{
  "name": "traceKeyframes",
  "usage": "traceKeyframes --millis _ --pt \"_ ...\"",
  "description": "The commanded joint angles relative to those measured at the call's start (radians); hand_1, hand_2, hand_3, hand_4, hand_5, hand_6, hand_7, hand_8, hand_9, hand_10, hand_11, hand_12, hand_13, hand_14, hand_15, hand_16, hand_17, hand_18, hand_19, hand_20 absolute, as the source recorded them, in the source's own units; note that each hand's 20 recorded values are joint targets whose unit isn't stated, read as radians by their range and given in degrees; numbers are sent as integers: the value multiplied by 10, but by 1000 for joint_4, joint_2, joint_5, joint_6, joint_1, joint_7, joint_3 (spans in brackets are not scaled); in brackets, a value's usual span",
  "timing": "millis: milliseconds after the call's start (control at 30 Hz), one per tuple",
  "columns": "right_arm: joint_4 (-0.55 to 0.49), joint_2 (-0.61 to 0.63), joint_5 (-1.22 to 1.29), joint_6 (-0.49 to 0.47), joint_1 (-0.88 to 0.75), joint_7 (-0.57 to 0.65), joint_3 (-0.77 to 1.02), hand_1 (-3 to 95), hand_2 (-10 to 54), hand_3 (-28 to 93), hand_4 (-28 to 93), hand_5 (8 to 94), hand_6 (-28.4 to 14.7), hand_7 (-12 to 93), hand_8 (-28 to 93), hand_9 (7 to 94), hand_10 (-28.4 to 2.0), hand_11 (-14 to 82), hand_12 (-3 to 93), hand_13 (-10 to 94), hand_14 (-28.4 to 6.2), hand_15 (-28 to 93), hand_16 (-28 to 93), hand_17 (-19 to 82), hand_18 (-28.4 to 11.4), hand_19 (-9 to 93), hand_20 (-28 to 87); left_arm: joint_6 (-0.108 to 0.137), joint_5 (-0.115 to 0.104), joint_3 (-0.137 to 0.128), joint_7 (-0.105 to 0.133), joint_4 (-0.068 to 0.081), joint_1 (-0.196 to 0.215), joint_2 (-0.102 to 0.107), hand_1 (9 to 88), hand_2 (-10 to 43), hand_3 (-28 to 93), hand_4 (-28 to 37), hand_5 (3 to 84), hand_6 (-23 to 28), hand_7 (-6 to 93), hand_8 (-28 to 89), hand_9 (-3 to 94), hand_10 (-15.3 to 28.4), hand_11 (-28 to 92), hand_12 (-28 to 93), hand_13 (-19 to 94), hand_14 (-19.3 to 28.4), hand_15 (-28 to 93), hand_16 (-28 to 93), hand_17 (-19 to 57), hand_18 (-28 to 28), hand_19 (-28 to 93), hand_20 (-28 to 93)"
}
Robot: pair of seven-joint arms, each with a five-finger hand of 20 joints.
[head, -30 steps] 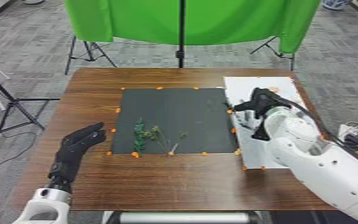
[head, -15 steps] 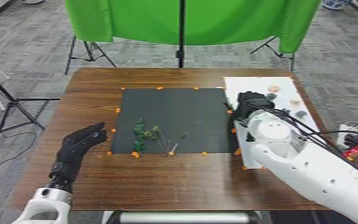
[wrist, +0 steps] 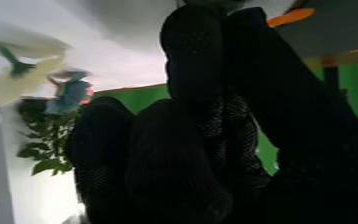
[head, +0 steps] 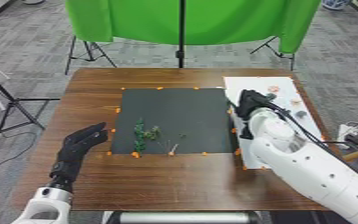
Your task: Arrange flowers
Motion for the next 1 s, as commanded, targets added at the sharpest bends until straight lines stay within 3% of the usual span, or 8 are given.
traceKeyframes --millis 33,200,400,733,1000 --pt "-142 72 4 143 -137 -20 129 544 -95 596 49 796 -31 360 271 895 -110 537 274 937 -28 717 286 750 -94 932 672 -14 0 1 -13 3 14 -5 330 -29 607 -167 459 76 76 -46 429 152 196 116 323 196 276 -32 43 142 178 189" --pt "-278 44 22 117 -214 -25 200 542 -95 598 55 795 -31 373 264 895 -107 543 271 937 -28 723 285 753 -94 932 682 -27 2 4 -17 6 7 -5 329 -29 608 -167 459 77 75 -46 428 152 195 116 322 197 276 -30 43 142 176 189" --pt "-346 -27 28 55 -278 -33 184 546 -95 595 51 794 -34 376 259 895 -107 544 269 937 -27 724 285 755 -92 932 685 -38 3 4 -21 6 6 -4 329 -28 608 -167 459 78 72 -46 427 150 195 116 322 196 274 -30 41 143 174 188" --pt "-303 -118 30 35 -309 -27 131 552 -95 588 47 794 -36 373 256 895 -107 538 268 937 -23 719 284 754 -88 932 680 -43 -2 6 -20 10 6 -6 325 -23 607 -169 457 79 69 -45 427 151 195 116 320 197 273 -29 40 143 172 187" --pt "-277 -122 5 76 -304 -30 119 553 -95 560 20 783 -31 378 251 893 -111 528 269 937 -22 710 282 750 -86 932 673 -52 -4 5 -17 11 8 -9 312 -19 614 -171 457 80 68 -45 426 153 194 116 318 199 273 -28 37 145 172 187"
